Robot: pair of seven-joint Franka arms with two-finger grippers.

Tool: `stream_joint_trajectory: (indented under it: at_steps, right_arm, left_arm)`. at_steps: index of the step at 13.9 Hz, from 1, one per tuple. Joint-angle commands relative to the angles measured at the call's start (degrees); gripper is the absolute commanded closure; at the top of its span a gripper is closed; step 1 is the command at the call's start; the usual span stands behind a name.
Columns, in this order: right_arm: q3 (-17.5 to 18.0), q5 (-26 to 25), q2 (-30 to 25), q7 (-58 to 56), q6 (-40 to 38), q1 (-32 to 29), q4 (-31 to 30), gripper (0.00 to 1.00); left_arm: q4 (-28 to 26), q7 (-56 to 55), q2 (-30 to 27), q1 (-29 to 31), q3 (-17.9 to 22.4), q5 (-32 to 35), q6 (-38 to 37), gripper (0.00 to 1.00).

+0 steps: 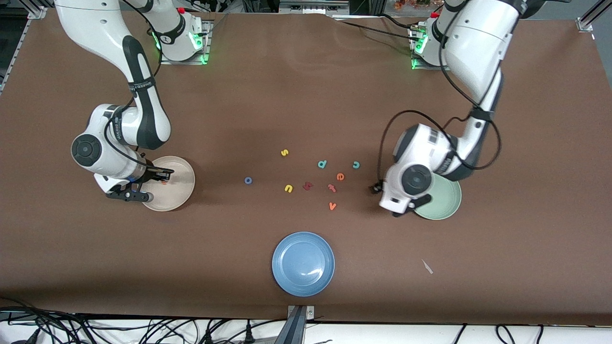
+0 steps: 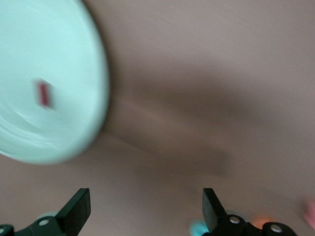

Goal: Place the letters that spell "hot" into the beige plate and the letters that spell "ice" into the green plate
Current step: 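Drop the orange f in the cream plate while the left gripper drops pink i, then grasp the blue o with the right gripper while the left gripper grasps orange e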

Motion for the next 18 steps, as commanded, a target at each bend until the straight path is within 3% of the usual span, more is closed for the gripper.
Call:
stream_joint_trajectory:
  at_steps: [1,5,7,10,12,14,18]
  right_arm:
    - [0.56,2.35,-1.69,7.03,-1.54,2.91,1.03,0.0]
    - [0.65,2.62,2.87,23.93,-1.37,10.21,6.82,0.0]
    - [0.91,2.88,5.59,29.21,-0.93,13.46,9.72,0.0]
    - [1.0,2.88,9.81,31.95,-0.24,16.63,14.29,0.0]
    - [1.35,2.97,11.14,31.95,-0.05,16.9,15.53,0.0]
    - [3.28,5.76,12.02,32.04,0.29,16.81,16.24,0.0]
    - [4.34,7.01,13.25,32.13,3.55,17.17,15.98,0.0]
  left_arm:
    - [2.09,2.02,-0.1,-1.83,-3.89,0.66,-0.02,0.0]
    - [0.78,23.54,1.04,-3.43,-3.9,0.75,6.55,0.02]
    - [-0.37,25.06,2.01,-4.48,-3.9,0.92,10.33,0.16]
    - [-2.82,25.16,3.16,-4.83,-3.9,2.32,15.61,0.25]
    - [-3.8,25.07,3.68,-4.92,-3.9,4.26,17.38,0.25]
    - [-3.97,24.98,4.12,-4.92,-3.9,4.44,18.78,0.29]
    - [-3.97,24.19,5.18,-5.1,-3.9,4.44,19.05,0.45]
